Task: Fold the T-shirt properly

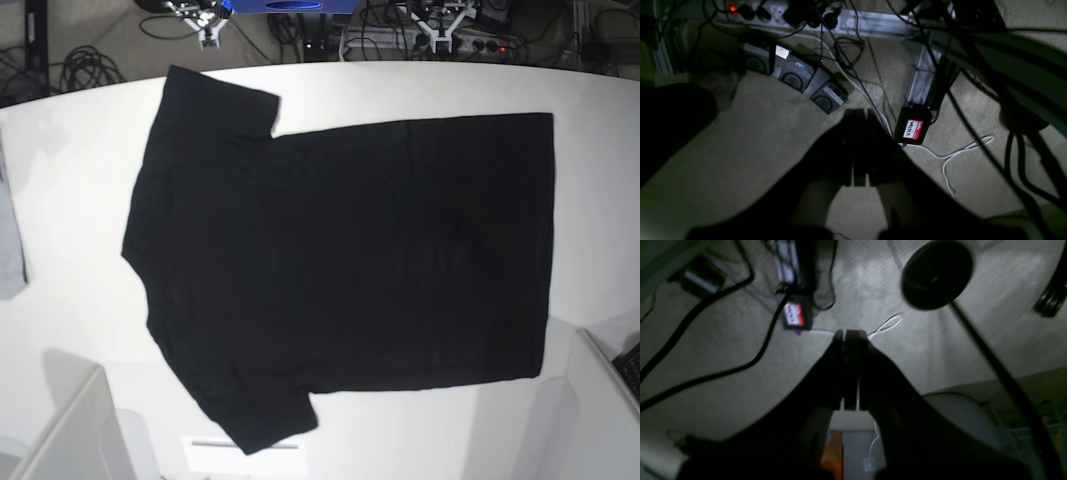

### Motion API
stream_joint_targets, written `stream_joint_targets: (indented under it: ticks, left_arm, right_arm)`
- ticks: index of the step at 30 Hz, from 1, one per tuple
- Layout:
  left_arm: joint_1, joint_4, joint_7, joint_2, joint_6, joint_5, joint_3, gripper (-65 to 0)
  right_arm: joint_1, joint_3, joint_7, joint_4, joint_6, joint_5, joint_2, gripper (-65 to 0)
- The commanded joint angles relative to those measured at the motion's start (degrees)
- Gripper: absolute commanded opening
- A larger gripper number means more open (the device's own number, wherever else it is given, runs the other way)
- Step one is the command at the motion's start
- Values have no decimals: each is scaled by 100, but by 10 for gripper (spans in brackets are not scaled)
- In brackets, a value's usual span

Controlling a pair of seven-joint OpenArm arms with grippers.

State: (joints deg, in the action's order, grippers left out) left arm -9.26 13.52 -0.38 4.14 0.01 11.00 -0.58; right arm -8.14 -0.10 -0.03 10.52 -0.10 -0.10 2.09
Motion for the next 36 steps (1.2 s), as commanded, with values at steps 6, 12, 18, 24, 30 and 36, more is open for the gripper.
stream_joint_targets:
  ticks: [6, 12, 18, 24, 30, 36]
  left_arm:
    - [-28, 24, -10, 56, 30, -718, -8, -650]
    - [-28, 24, -10, 47, 30, -1122, 1, -650]
    - [-37, 24, -10, 47, 30, -1114, 1, -650]
    - [-46, 24, -10, 47, 30, -1166, 1, -650]
    - [-63, 24, -168, 47, 30, -1166, -8, -650]
    - [-336, 6, -1047, 65, 30, -1175, -8, -650]
  right_arm:
    - [-43, -12, -27, -2, -30, -12, 7, -650]
    - [-43, -12, -27, -2, -30, -21, 7, -650]
    - [-52, -12, -19, -2, -30, -21, 15, -650]
    - [-61, -12, -1, -2, -30, -21, 15, -650]
    - [-69, -12, 8, -2, -30, -21, 15, -650]
    - [-289, 5, -10, 271, -21, 5, 147, -650]
